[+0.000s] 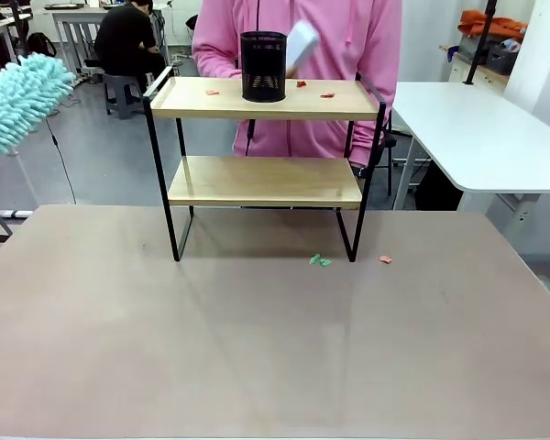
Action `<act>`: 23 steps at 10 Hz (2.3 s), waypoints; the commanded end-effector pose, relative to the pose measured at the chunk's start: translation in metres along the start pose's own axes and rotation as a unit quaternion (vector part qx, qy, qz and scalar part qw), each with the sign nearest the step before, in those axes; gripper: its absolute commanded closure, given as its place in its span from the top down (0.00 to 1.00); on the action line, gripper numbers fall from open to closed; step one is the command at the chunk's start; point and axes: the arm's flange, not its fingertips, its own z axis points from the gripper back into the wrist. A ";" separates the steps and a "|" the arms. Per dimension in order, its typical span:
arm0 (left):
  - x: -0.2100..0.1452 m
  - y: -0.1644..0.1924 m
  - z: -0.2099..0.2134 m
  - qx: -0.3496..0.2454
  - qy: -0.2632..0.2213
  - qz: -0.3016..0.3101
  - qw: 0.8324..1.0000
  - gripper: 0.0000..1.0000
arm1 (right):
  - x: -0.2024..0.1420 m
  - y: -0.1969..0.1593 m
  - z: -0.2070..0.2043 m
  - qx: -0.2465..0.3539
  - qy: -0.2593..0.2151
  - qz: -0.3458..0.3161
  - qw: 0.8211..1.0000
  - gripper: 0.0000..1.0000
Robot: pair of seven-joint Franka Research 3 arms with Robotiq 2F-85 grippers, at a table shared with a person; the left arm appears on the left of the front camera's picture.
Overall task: Clean the shelf.
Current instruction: Clean the specific tier of the Shelf with the Duster once objects are removed, then clean the remaining tier of the Shelf with the Duster once objects are removed.
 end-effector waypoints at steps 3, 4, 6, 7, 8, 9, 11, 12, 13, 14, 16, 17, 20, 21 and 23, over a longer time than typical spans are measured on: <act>-0.003 -0.016 0.005 -0.029 0.024 -0.028 0.999 0.12 | 0.004 0.000 0.000 0.008 -0.009 0.014 1.000 1.00; -0.003 -0.016 0.005 -0.029 0.024 -0.028 0.999 0.12 | 0.004 0.000 0.000 0.008 -0.009 0.014 1.000 1.00; -0.003 -0.016 0.005 -0.029 0.024 -0.028 0.999 0.12 | 0.004 0.000 0.000 0.008 -0.009 0.014 1.000 1.00; -0.003 -0.016 0.005 -0.029 0.024 -0.028 0.999 0.12 | 0.004 0.000 0.000 0.008 -0.009 0.014 1.000 1.00; -0.003 -0.016 0.005 -0.029 0.024 -0.028 0.999 0.12 | 0.004 0.000 0.000 0.008 -0.009 0.014 1.000 1.00; -0.003 -0.016 0.005 -0.029 0.024 -0.028 0.999 0.12 | 0.004 0.000 0.000 0.008 -0.009 0.014 1.000 1.00; -0.003 -0.016 0.005 -0.029 0.024 -0.028 0.999 0.12 | 0.004 0.000 0.000 0.008 -0.009 0.014 1.000 1.00; -0.003 -0.016 0.005 -0.029 0.024 -0.028 0.999 0.12 | 0.004 0.000 0.000 0.008 -0.009 0.014 1.000 1.00; -0.003 -0.016 0.005 -0.029 0.024 -0.028 0.999 0.12 | 0.004 0.000 0.000 0.008 -0.009 0.014 1.000 1.00; -0.003 -0.016 0.005 -0.029 0.024 -0.028 0.999 0.12 | 0.004 0.000 0.000 0.008 -0.009 0.014 1.000 1.00; -0.003 -0.016 0.005 -0.029 0.024 -0.028 0.999 0.12 | 0.004 0.000 0.000 0.008 -0.009 0.014 1.000 1.00; -0.003 -0.016 0.005 -0.029 0.024 -0.028 0.999 0.12 | 0.004 0.000 0.000 0.008 -0.009 0.014 1.000 1.00; 0.004 -0.028 -0.004 0.007 -0.003 -0.019 1.000 0.12 | 0.004 0.000 0.000 0.008 -0.009 0.014 1.000 1.00; 0.016 -0.063 -0.015 0.053 -0.016 -0.023 0.998 0.12 | 0.004 0.000 0.000 0.008 -0.009 0.014 1.000 1.00; 0.037 -0.140 -0.038 0.077 -0.022 -0.057 0.995 0.12 | 0.004 0.000 0.000 0.008 -0.009 0.014 1.000 1.00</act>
